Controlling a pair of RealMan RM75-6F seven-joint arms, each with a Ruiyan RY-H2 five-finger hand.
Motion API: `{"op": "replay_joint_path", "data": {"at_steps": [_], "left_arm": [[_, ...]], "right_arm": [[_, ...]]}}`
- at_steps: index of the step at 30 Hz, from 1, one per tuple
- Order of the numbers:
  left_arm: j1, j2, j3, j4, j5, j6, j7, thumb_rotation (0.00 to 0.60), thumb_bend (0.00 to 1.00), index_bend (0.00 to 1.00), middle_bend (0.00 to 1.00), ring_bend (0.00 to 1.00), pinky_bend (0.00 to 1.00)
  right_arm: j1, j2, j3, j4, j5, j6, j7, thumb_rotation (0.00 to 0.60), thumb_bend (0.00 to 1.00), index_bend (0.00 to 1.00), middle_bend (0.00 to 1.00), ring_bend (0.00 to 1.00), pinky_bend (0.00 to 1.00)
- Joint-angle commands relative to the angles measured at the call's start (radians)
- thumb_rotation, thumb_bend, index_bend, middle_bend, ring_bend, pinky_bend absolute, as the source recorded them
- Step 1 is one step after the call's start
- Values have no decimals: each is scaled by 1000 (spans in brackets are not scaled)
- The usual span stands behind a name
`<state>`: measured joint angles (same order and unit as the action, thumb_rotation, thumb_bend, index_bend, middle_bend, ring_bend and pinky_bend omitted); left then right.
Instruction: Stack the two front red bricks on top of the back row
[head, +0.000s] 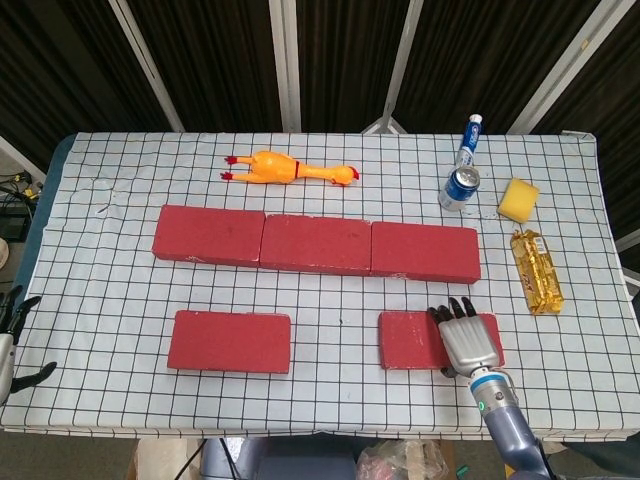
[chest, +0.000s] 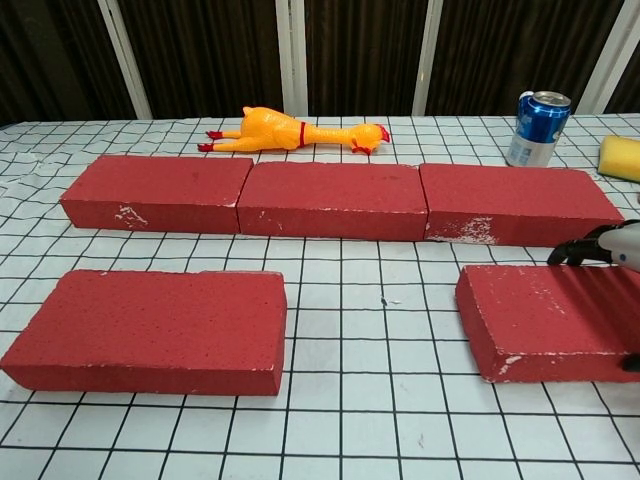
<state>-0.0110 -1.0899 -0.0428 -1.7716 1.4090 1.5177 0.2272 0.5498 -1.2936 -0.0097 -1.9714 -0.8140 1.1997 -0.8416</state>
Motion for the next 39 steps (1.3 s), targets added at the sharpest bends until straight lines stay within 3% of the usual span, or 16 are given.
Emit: {"op": "replay_joint_path", "data": {"at_steps": [1, 12, 20, 27, 32, 39], "left_arm": [[-1, 0, 1, -1, 0, -2, 1, 600, 0, 156, 2, 0, 114], [-1, 3, 2, -2, 0, -1, -1, 600, 0, 156, 2, 0, 115], [-4, -3, -1, 1, -10, -4, 11, 600, 0, 156, 2, 0, 114], [-9, -15, -10, 7, -32, -5, 37, 600, 0, 156, 2, 0, 115], [-10, -22, -14, 13, -37, -1, 49, 600, 0, 156, 2, 0, 114], [-12, -26, -29, 16, -72, -1, 59, 600, 0, 156, 2, 0, 114]], "right_arm": [[3, 5, 3, -7, -7, 9, 0, 600, 162, 210, 278, 83, 0], [55, 92, 60, -91, 40, 21, -22, 600, 162, 267, 290, 96, 0], [195, 180, 174, -114, 265, -76, -52, 600, 162, 268, 291, 96, 0], [418, 162, 259, -13, 588, -163, -142, 600, 161, 273, 290, 96, 0], [570, 96, 279, 114, 799, -175, -217, 600, 162, 274, 290, 96, 0], [675, 21, 291, 253, 915, -189, -253, 600, 162, 274, 290, 96, 0]]}}
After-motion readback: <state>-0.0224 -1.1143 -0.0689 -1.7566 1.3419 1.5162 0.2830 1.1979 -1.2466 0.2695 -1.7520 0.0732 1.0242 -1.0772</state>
